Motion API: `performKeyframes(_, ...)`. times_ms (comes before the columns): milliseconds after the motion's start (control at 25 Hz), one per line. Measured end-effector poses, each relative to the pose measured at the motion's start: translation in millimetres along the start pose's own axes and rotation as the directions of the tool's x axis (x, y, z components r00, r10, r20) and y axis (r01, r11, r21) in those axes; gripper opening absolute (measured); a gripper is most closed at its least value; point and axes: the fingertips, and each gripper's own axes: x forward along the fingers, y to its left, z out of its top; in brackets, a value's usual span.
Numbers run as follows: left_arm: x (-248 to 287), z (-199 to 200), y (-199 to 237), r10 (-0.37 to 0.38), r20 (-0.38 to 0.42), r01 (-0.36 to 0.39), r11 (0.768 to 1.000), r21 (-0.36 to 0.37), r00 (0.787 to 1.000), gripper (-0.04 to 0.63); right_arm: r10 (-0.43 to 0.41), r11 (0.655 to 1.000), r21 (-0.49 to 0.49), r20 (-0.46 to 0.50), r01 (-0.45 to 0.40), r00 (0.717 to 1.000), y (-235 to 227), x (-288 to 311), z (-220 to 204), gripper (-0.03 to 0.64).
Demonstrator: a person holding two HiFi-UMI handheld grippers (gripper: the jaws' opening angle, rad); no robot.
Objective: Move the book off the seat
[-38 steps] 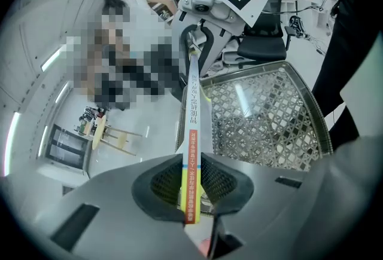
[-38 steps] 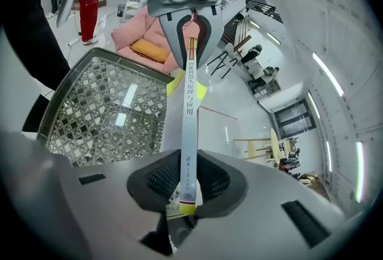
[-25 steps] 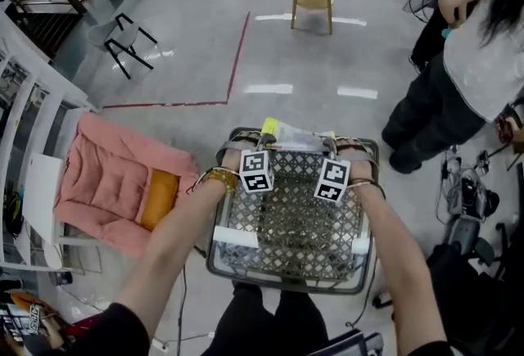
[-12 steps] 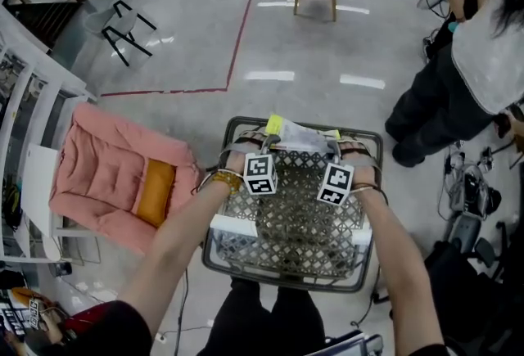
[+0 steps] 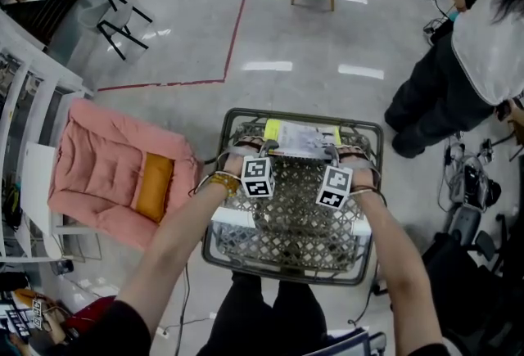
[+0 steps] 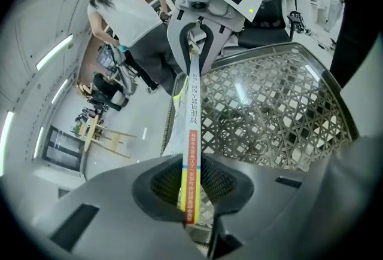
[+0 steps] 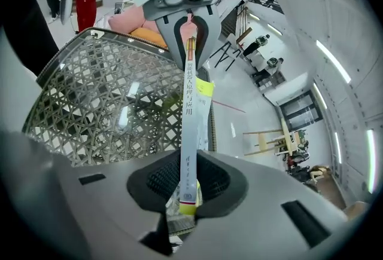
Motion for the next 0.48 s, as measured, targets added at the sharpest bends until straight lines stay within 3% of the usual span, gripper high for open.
performKeyframes(480, 31, -14, -61, -0.175, -0.019, 0.174, 0.984, -0.02, 0.984, 0.071, 0.174, 0.984, 0.035, -0.008, -0.173, 0.985, 67, 27, -4, 0.071)
